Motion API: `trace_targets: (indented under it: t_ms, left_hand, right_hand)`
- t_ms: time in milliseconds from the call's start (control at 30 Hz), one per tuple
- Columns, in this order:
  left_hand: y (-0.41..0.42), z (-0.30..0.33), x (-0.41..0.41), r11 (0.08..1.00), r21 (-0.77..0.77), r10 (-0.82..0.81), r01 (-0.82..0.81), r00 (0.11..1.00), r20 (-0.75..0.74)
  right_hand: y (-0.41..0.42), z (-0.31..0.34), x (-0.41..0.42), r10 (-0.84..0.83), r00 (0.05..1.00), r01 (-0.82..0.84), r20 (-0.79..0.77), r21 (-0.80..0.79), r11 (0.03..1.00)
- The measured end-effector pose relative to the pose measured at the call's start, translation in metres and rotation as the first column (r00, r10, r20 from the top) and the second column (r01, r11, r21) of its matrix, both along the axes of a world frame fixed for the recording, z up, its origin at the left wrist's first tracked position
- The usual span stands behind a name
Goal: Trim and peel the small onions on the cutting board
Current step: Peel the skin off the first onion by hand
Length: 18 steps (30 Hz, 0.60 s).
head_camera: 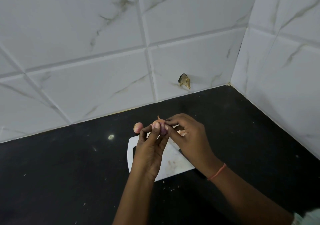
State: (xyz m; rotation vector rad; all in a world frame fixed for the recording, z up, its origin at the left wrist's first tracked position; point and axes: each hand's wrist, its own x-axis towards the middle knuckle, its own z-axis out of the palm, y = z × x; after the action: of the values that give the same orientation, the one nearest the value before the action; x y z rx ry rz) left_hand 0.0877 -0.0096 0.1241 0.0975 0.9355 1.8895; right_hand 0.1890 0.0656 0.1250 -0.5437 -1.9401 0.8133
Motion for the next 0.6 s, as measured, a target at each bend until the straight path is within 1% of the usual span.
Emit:
trace_targets:
  t_ms: [67, 233, 500, 567, 600]
  left_hand:
    - [0.000, -0.001, 0.000, 1.000, 0.006, 0.000, 0.000, 1.000, -0.006]
    - [-0.002, 0.001, 0.003, 1.000, -0.001, 0.008, -0.008, 0.999, -0.042]
    - [-0.005, 0.007, 0.001, 0.999, -0.045, -0.023, 0.022, 0.999, -0.028]
    - [-0.004, 0.007, 0.001, 0.997, -0.059, -0.044, 0.042, 0.998, -0.038]
    - [-0.004, 0.007, 0.001, 0.996, -0.064, -0.061, 0.059, 0.998, -0.034]
  right_hand:
    - [0.001, 0.001, 0.000, 0.000, 1.000, 0.000, 0.013, 0.014, 1.000]
    - [0.002, 0.000, 0.000, -0.047, 0.993, 0.046, 0.111, 0.014, 0.999]
    - [0.015, 0.001, 0.008, -0.175, 0.979, 0.182, 0.106, -0.059, 0.982]
    - [0.017, 0.003, 0.010, -0.200, 0.976, 0.209, 0.089, -0.112, 0.971]
    - [0.017, 0.005, 0.010, -0.189, 0.979, 0.198, 0.073, -0.167, 0.966]
